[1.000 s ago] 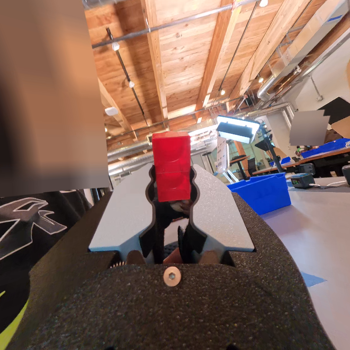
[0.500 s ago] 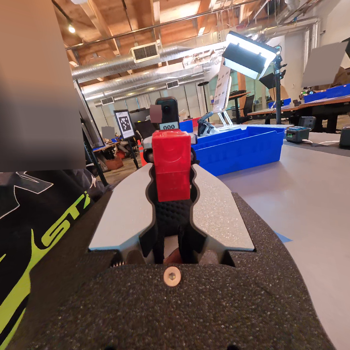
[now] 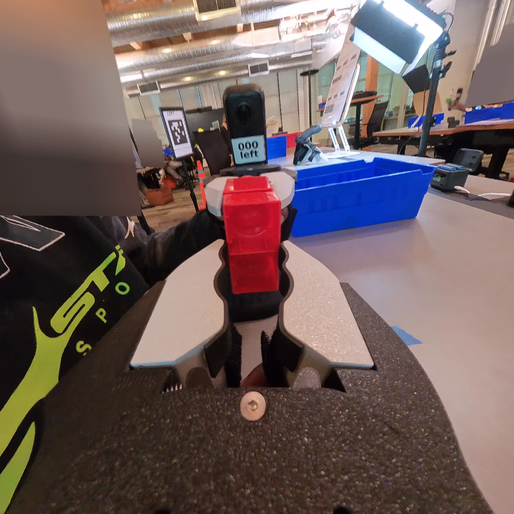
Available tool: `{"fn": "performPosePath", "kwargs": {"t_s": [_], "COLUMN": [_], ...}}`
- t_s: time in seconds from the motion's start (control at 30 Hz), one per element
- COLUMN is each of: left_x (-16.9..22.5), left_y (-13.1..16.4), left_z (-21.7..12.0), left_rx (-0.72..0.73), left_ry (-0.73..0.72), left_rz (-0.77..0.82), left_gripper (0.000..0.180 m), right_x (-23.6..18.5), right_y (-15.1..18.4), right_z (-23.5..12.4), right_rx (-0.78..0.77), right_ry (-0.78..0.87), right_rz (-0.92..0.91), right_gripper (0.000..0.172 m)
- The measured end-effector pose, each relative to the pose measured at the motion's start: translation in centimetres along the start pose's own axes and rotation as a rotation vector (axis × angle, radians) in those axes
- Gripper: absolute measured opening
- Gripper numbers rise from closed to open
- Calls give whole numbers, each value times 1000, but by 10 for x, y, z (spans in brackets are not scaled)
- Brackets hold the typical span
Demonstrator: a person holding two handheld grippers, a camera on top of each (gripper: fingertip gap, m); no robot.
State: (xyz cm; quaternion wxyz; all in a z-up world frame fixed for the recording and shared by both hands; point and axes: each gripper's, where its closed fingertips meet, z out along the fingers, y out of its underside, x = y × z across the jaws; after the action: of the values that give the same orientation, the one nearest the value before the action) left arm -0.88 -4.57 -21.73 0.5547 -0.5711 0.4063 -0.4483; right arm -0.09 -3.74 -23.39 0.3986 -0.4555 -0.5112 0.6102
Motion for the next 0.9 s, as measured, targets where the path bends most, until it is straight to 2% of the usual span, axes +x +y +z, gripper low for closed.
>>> {"fn": "performPosePath", "kwargs": {"t_s": [0.43,0.6,0.7,0.77,0.83,0.9], "left_x": [2,-2,-7,-22,-33,-35], "left_y": [24,24,6,-18,-34,-36], "left_z": [0,1,3,-2,-10,-8], "left_rx": [-218,-251,-172,-59,43,126], "left_ry": [-14,-19,-44,-136,-202,-199], "left_rz": [-44,-46,-47,-27,-46,-112], "left_gripper": [36,36,37,60,66,65], "right_x": [0,4,6,10,20,28], "right_y": [25,28,15,-8,-29,-38], "right_z": [2,3,4,2,-8,-16], "right_rx": [-208,-217,-106,55,246,376], "right_ry": [23,37,33,13,8,15], "right_rz": [-73,-64,-12,60,159,235], "right_gripper": [35,34,35,35,35,35]}}
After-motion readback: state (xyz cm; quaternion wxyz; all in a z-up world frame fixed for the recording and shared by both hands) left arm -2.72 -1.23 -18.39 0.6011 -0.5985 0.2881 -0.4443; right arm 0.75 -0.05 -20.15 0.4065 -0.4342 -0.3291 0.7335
